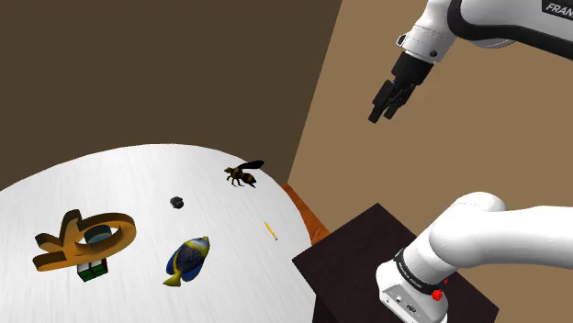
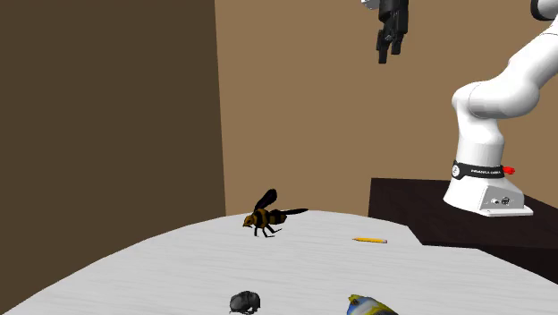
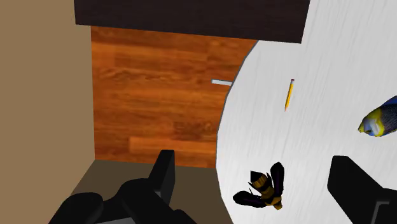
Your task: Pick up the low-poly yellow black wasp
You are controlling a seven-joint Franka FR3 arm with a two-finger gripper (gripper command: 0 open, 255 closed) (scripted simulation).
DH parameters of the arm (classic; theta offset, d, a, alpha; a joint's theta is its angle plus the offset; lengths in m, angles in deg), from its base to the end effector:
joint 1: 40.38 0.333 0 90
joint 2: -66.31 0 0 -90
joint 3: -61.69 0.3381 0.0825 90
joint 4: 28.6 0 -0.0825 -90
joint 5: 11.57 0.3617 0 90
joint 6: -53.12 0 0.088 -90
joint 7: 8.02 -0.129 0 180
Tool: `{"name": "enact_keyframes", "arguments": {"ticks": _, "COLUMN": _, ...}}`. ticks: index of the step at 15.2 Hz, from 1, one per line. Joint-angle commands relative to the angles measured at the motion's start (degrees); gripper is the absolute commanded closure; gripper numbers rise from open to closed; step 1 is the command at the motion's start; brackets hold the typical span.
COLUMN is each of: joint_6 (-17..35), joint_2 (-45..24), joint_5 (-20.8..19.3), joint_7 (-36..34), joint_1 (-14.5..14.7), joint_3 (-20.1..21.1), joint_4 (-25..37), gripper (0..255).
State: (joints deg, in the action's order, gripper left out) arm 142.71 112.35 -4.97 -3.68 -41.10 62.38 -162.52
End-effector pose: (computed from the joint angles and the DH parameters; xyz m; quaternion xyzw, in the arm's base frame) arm 0.2642 0.0161 0.5973 -0.9978 -0.0370 -0.0170 0.0526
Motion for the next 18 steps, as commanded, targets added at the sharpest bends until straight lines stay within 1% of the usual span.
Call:
{"name": "enact_keyframes", "arguments": {"ticks": 1, "joint_6": 0.0, "joint_2": 0.0, "joint_5": 0.0, "joint_7": 0.0, "joint_1": 0.0, "joint_3": 0.0, "joint_4": 0.0, "gripper": 0}}
{"name": "enact_keyframes", "arguments": {"ticks": 9, "joint_6": 14.3, "joint_2": -13.1, "joint_5": -0.5, "joint_7": 4.1, "joint_1": 2.5, "joint_3": 2.7, "joint_4": -1.3, "gripper": 0}}
{"name": "enact_keyframes", "arguments": {"ticks": 13, "joint_6": 20.7, "joint_2": -20.7, "joint_5": -1.2, "joint_7": 5.7, "joint_1": 3.5, "joint_3": 4.2, "joint_4": -0.1, "gripper": 0}}
{"name": "enact_keyframes", "arguments": {"ticks": 18, "joint_6": 27.8, "joint_2": -30.9, "joint_5": -2.7, "joint_7": 7.1, "joint_1": 4.5, "joint_3": 6.1, "joint_4": 2.9, "gripper": 0}}
